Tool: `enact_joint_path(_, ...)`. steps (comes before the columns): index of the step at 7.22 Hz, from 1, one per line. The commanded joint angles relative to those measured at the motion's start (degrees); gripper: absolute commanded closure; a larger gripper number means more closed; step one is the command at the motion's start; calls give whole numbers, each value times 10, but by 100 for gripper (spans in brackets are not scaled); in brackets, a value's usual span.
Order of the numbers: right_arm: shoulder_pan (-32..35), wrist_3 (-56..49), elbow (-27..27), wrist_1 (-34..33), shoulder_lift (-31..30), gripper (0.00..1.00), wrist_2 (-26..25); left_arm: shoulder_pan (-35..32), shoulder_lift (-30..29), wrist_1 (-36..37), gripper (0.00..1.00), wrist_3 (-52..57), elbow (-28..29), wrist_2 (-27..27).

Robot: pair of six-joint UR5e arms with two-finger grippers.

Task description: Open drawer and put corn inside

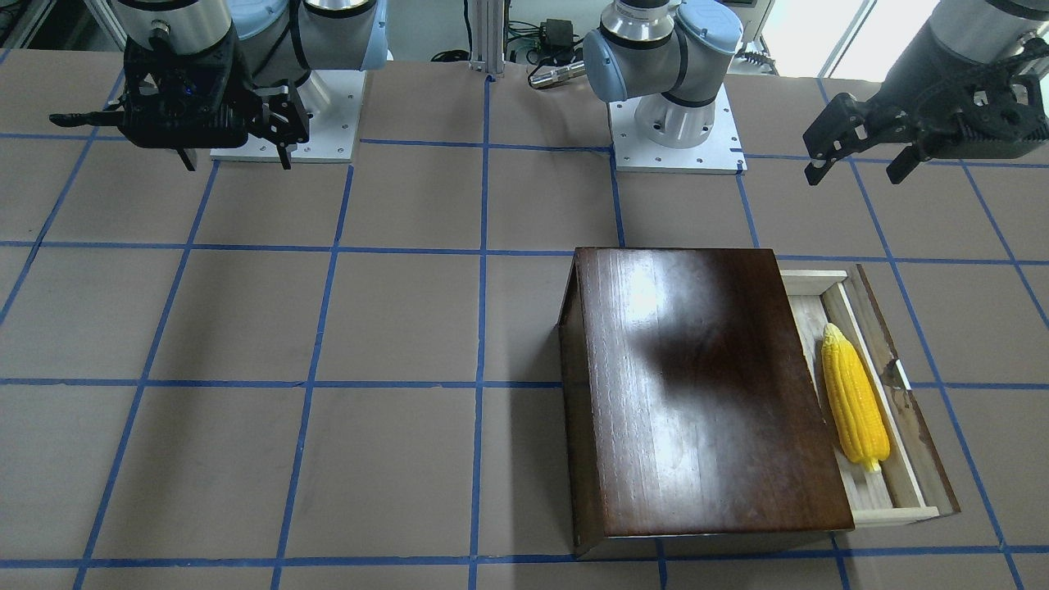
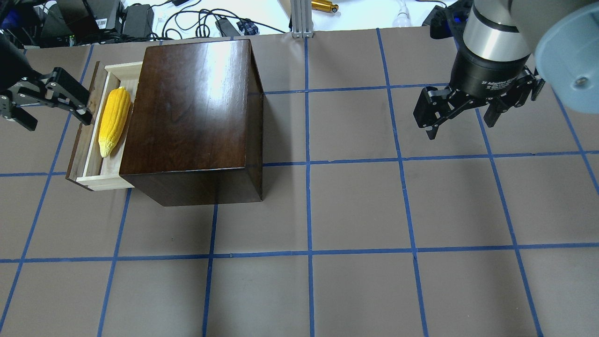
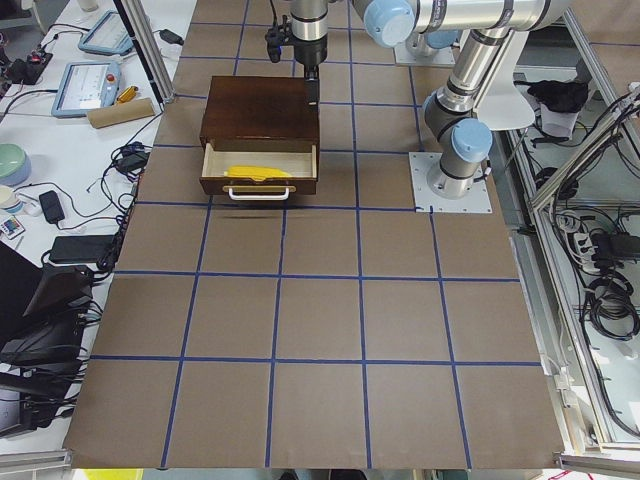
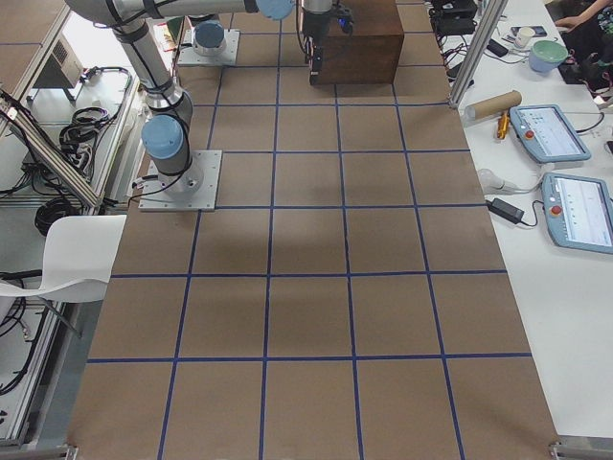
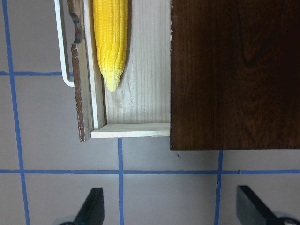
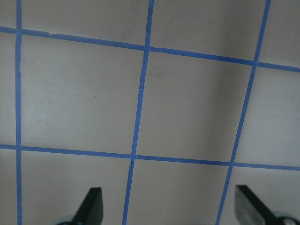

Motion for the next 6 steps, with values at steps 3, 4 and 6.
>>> enact_joint_path(3,0,0,0,0,0,0,0,-131,-27,27,0,-87,3,2)
enact_joint_path(4,0,-1,0,0,0,0,0,-132,-28,29,0,-87,3,1)
enact_joint_path(6,0,-1,0,0,0,0,0,-132,-20,29,0,-84,-3,1)
